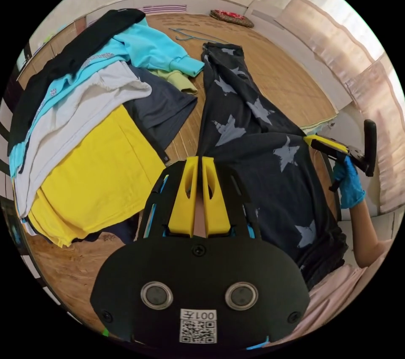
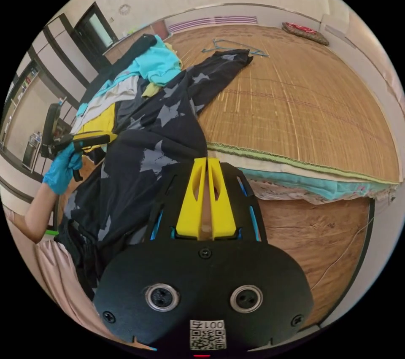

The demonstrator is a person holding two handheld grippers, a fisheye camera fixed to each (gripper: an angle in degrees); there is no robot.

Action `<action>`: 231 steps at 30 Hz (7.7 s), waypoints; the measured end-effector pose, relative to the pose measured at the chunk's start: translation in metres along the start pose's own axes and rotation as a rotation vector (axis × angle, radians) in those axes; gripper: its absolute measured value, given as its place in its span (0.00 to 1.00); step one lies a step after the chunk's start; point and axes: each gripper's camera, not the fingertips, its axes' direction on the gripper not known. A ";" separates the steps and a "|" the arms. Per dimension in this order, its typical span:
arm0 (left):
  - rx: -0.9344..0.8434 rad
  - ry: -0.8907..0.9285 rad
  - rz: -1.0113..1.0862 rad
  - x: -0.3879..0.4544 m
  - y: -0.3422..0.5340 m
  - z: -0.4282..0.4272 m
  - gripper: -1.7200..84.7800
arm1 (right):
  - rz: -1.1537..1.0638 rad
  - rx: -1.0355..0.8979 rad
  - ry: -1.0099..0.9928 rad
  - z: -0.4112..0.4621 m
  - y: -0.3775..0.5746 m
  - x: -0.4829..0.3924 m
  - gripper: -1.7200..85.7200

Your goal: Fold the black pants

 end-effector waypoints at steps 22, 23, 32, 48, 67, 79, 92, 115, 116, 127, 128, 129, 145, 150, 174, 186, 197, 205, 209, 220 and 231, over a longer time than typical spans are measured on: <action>-0.260 -0.026 0.316 0.062 0.085 -0.062 0.01 | -0.307 -0.247 -0.051 -0.057 0.074 -0.126 0.07; -0.249 -0.028 0.296 0.060 0.087 -0.068 0.01 | -0.318 -0.237 -0.033 -0.062 0.075 -0.131 0.06; -0.120 -0.043 0.258 0.028 0.126 -0.150 0.00 | -0.322 -0.195 0.017 -0.118 0.109 -0.130 0.03; 0.000 0.265 0.381 0.025 0.144 -0.193 0.05 | -0.422 -0.084 -0.205 -0.160 0.122 -0.142 0.13; -0.132 0.354 0.650 0.033 0.142 -0.232 0.01 | -0.575 -0.106 -0.507 -0.194 0.093 -0.115 0.04; -0.027 0.328 0.849 0.067 0.153 -0.372 0.01 | -0.728 -0.021 -0.597 -0.309 0.088 -0.138 0.03; -0.146 0.396 0.882 0.081 0.151 -0.329 0.00 | -0.649 -0.127 -0.665 -0.251 0.075 -0.109 0.03; 0.030 -0.276 0.327 0.077 -0.224 -0.142 0.02 | -0.131 0.150 0.056 -0.019 -0.245 0.059 0.11; -0.015 -0.270 0.291 0.072 -0.229 -0.118 0.02 | -0.123 0.136 0.069 -0.005 -0.246 0.060 0.11; 0.068 -0.172 0.304 0.065 -0.198 -0.102 0.02 | -0.270 0.209 0.073 0.006 -0.227 0.036 0.09; 0.091 -0.181 0.307 0.067 -0.194 -0.111 0.02 | -0.285 0.234 0.070 -0.003 -0.229 0.031 0.09; 0.115 -0.211 0.314 0.072 -0.190 -0.122 0.02 | -0.305 0.259 0.065 -0.014 -0.231 0.025 0.09; 0.425 -0.258 0.414 0.165 -0.086 -0.261 0.00 | -0.579 0.187 -0.168 -0.065 -0.151 -0.078 0.09; 0.472 -0.274 0.442 0.192 -0.065 -0.280 0.00 | -0.656 -0.093 -0.285 -0.024 -0.101 -0.119 0.12; 0.082 -0.026 0.551 0.171 0.031 -0.152 0.08 | -0.674 -0.308 0.023 0.004 -0.105 -0.156 0.04; -0.016 -0.022 0.637 0.198 0.016 -0.089 0.13 | -0.439 -0.131 -0.192 -0.065 -0.137 -0.119 0.03; 0.094 -0.111 0.435 0.188 0.033 -0.100 0.15 | -0.350 0.007 -0.181 -0.096 -0.128 -0.095 0.04; 0.098 -0.236 0.415 0.180 0.037 -0.080 0.10 | -0.313 0.101 -0.228 -0.123 -0.112 -0.078 0.04; 0.182 -0.255 0.420 0.171 0.042 -0.098 0.02 | -0.397 0.076 -0.150 -0.128 -0.092 -0.075 0.03; 0.035 -0.112 0.642 0.146 0.092 -0.127 0.01 | -0.506 -0.195 -0.314 -0.096 -0.028 -0.076 0.03; -0.185 0.141 0.750 0.114 0.143 -0.143 0.01 | -0.730 -0.375 -0.470 -0.111 0.030 -0.118 0.05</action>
